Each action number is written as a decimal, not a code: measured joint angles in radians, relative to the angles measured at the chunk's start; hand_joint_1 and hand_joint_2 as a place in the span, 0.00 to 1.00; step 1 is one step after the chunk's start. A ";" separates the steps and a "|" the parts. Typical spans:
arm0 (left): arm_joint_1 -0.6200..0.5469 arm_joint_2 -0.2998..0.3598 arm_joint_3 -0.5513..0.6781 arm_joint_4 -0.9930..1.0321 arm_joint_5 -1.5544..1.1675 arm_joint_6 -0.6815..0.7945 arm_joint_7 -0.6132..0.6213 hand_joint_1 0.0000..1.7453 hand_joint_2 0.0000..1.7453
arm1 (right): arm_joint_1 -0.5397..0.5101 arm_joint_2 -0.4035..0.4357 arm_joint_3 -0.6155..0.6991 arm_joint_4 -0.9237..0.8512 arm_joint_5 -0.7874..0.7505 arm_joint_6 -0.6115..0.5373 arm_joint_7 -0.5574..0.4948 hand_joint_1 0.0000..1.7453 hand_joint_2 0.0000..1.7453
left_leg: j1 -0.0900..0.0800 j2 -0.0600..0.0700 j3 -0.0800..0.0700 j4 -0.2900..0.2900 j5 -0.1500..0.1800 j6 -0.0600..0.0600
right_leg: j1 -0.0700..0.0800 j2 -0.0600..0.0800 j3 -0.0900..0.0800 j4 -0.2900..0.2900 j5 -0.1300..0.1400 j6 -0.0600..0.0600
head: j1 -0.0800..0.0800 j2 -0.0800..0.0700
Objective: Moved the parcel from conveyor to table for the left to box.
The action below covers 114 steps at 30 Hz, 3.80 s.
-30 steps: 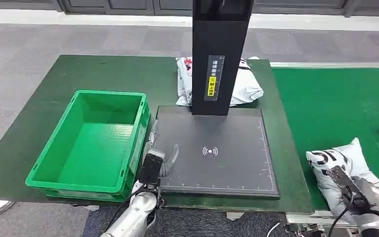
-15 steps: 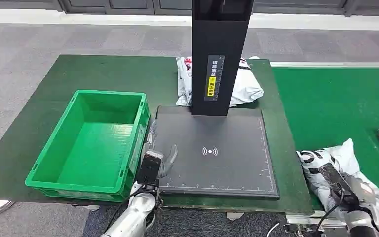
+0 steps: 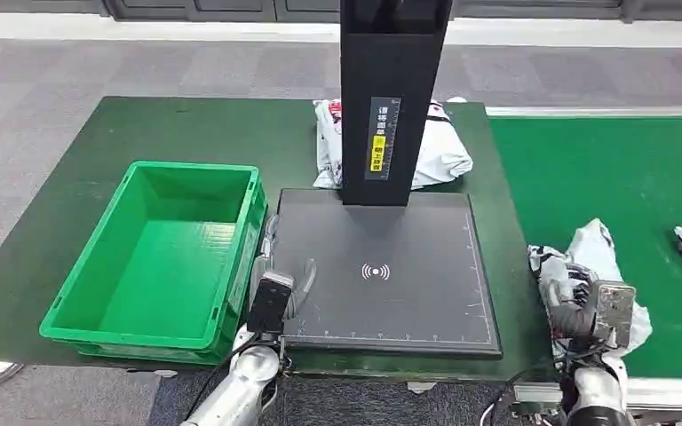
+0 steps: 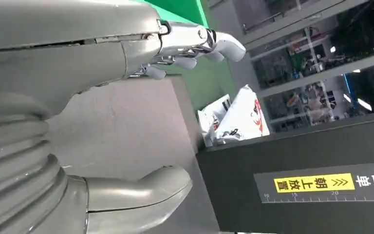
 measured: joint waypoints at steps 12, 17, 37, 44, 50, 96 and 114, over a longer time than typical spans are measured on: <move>-0.046 -0.006 0.000 0.007 -0.005 -0.034 0.000 0.00 1.00 | -0.038 0.066 0.455 -0.297 -0.060 -0.045 -0.006 1.00 1.00 | 0.000 -0.001 -0.002 -0.001 0.002 -0.002 | 0.000 -0.001 -0.002 0.001 0.000 -0.001 | 0.000 0.000; -0.058 -0.010 -0.002 0.014 -0.005 -0.037 0.000 0.00 1.00 | -0.065 0.080 0.562 -0.299 -0.061 -0.045 -0.006 1.00 1.00 | 0.000 -0.002 -0.002 -0.001 0.003 -0.001 | 0.000 -0.002 -0.001 0.001 0.000 -0.001 | 0.000 0.000; -0.129 -0.048 -0.026 0.070 0.027 -0.056 0.000 0.00 1.00 | -0.292 0.147 0.724 -0.010 0.037 -0.214 0.044 0.00 0.00 | 0.000 -0.004 -0.003 0.000 0.005 -0.003 | 0.000 -0.004 -0.003 0.001 0.002 -0.003 | 0.000 0.000; -0.129 -0.048 -0.026 0.091 0.039 -0.042 0.000 0.00 1.00 | -0.280 0.092 0.644 0.133 0.089 -0.472 0.053 0.00 0.00 | 0.000 -0.005 -0.004 0.000 0.005 -0.003 | 0.000 -0.004 -0.004 0.001 0.002 -0.003 | 0.000 0.000; -0.104 -0.036 -0.026 0.083 0.043 -0.034 0.000 0.00 1.00 | -0.209 0.002 0.537 0.203 0.167 -0.568 0.123 0.00 0.00 | 0.000 -0.005 -0.005 0.000 0.004 -0.003 | 0.000 -0.004 -0.004 0.001 0.002 -0.003 | 0.000 0.000; -0.053 -0.006 -0.026 0.027 0.027 -0.054 0.000 0.00 1.00 | -0.222 -0.157 0.115 0.512 0.539 0.024 0.189 1.00 1.00 | 0.005 0.015 0.002 0.000 -0.006 -0.008 | 0.005 0.015 0.006 0.000 0.001 -0.007 | 0.000 0.000; -0.072 -0.007 -0.026 0.032 0.029 -0.027 0.000 0.00 1.00 | -0.086 0.031 0.307 -0.171 0.051 -0.005 0.001 1.00 1.00 | 0.006 0.006 0.001 -0.008 0.005 -0.021 | 0.006 0.008 -0.008 0.005 0.003 -0.018 | 0.000 0.000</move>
